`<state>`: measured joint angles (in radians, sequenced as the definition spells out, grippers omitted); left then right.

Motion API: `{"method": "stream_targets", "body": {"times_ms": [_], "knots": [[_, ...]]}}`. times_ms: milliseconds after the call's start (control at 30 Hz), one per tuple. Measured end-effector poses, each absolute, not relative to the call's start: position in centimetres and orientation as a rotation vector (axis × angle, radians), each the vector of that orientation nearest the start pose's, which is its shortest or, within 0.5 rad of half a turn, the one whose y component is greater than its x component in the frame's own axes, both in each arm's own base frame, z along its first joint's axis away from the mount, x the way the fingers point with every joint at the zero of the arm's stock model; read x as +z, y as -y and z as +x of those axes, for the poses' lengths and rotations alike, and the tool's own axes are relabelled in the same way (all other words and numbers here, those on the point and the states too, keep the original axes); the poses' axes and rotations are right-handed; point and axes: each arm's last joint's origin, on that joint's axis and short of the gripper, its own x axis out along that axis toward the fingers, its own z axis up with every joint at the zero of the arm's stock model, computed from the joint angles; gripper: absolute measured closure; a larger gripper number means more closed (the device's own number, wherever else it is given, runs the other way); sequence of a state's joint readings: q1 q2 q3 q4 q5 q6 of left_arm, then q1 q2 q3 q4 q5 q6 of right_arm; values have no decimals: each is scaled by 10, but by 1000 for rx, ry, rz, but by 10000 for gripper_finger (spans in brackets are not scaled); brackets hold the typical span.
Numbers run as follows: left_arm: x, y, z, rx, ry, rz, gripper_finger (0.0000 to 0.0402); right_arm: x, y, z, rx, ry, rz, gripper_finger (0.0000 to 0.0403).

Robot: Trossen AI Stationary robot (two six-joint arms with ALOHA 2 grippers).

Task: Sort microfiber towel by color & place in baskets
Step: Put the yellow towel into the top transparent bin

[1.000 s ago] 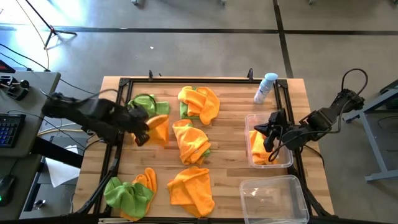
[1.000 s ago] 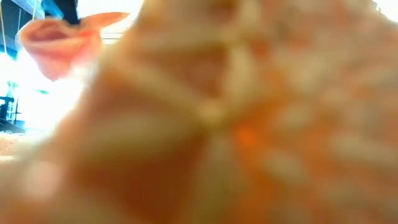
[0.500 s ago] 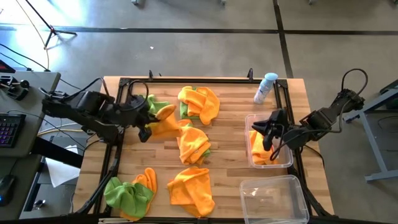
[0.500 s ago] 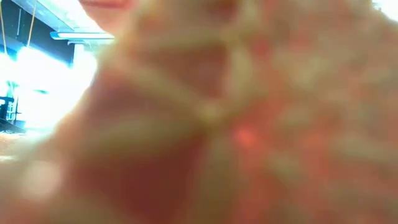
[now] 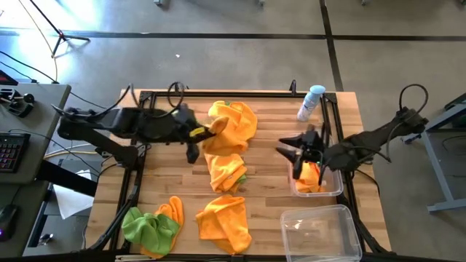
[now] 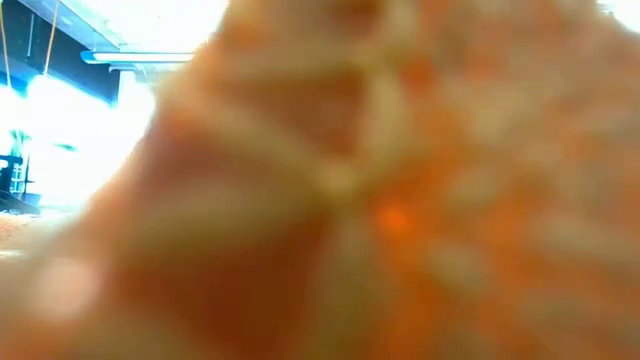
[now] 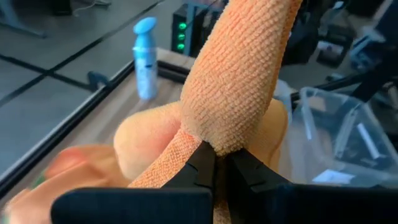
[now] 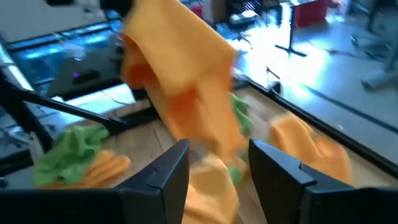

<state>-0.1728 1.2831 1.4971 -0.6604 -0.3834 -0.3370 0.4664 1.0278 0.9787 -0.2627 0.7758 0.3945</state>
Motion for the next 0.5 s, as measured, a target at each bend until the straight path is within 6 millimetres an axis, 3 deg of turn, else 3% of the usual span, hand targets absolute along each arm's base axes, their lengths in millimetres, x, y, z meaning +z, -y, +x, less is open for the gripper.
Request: {"method": "stream_targets", "body": {"times_ms": [200,500], "knots": [[417,30,290,204,-353,-253,401,358,-79,231,-259,-66,119,199],[396,34,334,102,-315,-276,401,354,-72,254,-227,-27,55,159]]}}
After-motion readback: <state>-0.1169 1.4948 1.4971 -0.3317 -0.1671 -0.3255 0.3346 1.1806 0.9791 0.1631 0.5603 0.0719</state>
